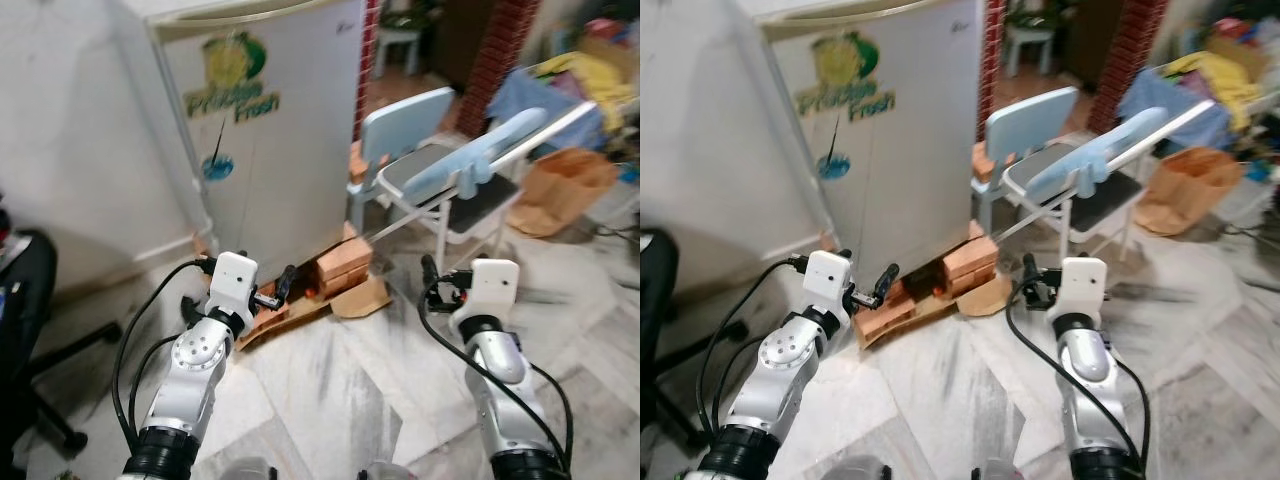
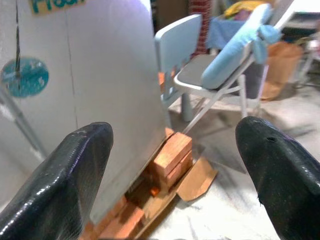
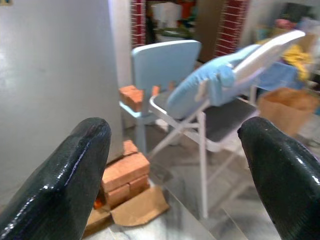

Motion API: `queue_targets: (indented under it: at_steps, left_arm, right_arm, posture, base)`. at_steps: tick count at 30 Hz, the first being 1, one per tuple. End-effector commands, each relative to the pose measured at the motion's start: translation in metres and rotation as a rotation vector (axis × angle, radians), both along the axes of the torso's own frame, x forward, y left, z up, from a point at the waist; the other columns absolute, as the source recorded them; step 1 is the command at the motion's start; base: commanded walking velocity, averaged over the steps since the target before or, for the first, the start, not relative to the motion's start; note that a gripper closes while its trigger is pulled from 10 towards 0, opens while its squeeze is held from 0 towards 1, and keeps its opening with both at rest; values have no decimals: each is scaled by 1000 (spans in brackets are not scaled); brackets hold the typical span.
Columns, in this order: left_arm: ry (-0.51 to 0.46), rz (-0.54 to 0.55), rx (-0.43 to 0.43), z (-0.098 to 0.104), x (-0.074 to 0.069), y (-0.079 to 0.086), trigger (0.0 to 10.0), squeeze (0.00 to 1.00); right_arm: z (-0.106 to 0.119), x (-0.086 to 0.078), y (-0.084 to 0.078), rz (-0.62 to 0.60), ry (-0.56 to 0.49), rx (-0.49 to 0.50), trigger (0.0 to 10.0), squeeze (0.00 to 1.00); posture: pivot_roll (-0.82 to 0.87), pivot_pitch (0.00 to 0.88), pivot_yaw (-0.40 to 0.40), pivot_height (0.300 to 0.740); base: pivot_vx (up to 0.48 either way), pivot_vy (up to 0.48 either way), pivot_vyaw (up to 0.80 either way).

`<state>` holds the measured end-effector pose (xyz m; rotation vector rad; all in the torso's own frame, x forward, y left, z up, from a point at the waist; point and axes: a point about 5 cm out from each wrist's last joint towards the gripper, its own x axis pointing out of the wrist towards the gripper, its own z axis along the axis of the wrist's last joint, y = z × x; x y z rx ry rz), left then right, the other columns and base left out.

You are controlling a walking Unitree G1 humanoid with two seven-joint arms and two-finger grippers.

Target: Restocking fridge

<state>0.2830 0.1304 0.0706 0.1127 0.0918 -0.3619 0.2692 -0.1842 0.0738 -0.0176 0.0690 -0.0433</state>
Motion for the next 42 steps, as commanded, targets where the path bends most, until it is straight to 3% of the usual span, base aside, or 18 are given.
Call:
queue_targets:
  at_steps: [1, 14, 23, 34, 42]
  left_arm:
    - [-11, 2, 12, -1, -1, 9, 10000, 0]
    - [-37, -13, -34, -3, -8, 4, 10000, 0]
    - [-32, -20, -42, -5, -10, 2, 10000, 0]
    - [-39, -27, -64, -5, -10, -1, 10000, 0]
    - [2, -4, -95, -9, -11, -1, 10000, 0]
  right_arm:
    - [5, 3, 10, 31, -25, 16, 10000, 0]
    - [14, 9, 16, 83, -56, -12, 10000, 0]
    - [15, 6, 20, 95, -59, -11, 10000, 0]
    - [16, 5, 19, 95, -63, -18, 10000, 0]
    - [15, 4, 21, 102, -59, -23, 10000, 0]
  posture:
    - [4, 0, -5, 740]
    - [3, 0, -19, 740]
    - [-2, 0, -24, 740]
    - [-10, 2, -24, 740]
    - [-6, 7, -26, 740]
  base:
    - [0, 480, -500]
    - [0, 450, -283]
    - [438, 41, 0]
    - [448, 0, -583]
    - [129, 417, 0]
